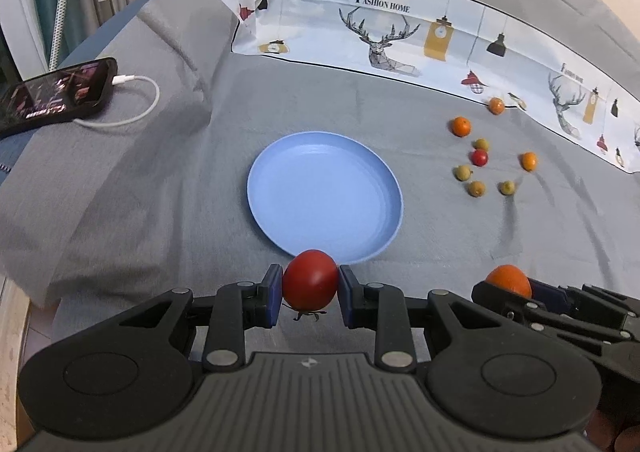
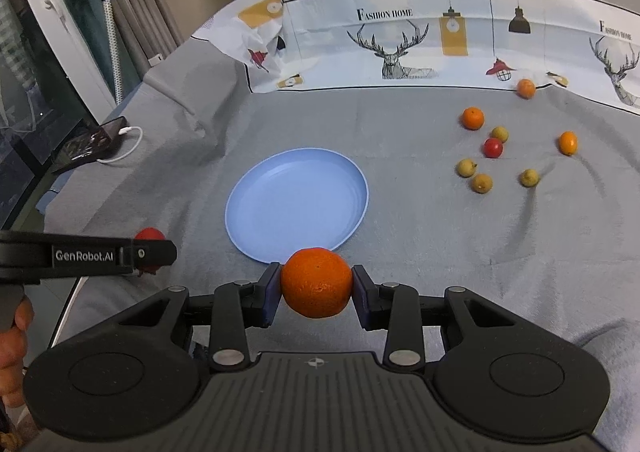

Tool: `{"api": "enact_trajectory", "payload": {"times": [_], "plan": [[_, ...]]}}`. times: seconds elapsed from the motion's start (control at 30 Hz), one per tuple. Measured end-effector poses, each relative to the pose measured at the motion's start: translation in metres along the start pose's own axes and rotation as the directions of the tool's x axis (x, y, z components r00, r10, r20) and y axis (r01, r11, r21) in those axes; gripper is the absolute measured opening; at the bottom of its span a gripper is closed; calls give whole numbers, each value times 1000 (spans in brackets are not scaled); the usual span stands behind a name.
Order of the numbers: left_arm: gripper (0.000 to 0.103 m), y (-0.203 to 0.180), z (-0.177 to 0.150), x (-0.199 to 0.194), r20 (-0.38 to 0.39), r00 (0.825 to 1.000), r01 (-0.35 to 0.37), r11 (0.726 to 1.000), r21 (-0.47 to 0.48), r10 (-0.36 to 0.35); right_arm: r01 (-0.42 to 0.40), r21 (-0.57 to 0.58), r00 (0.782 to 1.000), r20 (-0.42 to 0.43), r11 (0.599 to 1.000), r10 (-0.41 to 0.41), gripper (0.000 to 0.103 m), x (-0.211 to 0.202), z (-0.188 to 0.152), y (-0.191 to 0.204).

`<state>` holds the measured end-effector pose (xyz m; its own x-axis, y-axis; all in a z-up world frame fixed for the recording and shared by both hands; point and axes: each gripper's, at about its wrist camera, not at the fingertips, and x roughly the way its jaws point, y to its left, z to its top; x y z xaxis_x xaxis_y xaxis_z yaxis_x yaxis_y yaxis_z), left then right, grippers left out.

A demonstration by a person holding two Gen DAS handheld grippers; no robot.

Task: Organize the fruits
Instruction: 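Carry the red tomato and orange over the blue plate with both tools, then open both tools to drop the tomato and orange onto the plate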

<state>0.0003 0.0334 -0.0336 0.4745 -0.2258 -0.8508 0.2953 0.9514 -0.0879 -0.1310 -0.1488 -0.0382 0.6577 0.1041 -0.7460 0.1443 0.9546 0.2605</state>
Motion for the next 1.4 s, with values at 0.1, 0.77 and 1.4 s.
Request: {"api": "enact_trajectory", "payload": {"times": [0.1,0.77,1.4], "plan": [[32,1,11,14,-15,1000,-8,1000,0,8,-1,4,1000,-13,1000,1,39,14,8,1],[32,-1,68,144,-156,983,-87,995,56,95,-12,-85,997,-75,996,6,39,137,46,-7],[103,7,62,109,-157,978,-134,990,34,138,0,-133,996,-84,991,-11,91,124,43,-5]]}}
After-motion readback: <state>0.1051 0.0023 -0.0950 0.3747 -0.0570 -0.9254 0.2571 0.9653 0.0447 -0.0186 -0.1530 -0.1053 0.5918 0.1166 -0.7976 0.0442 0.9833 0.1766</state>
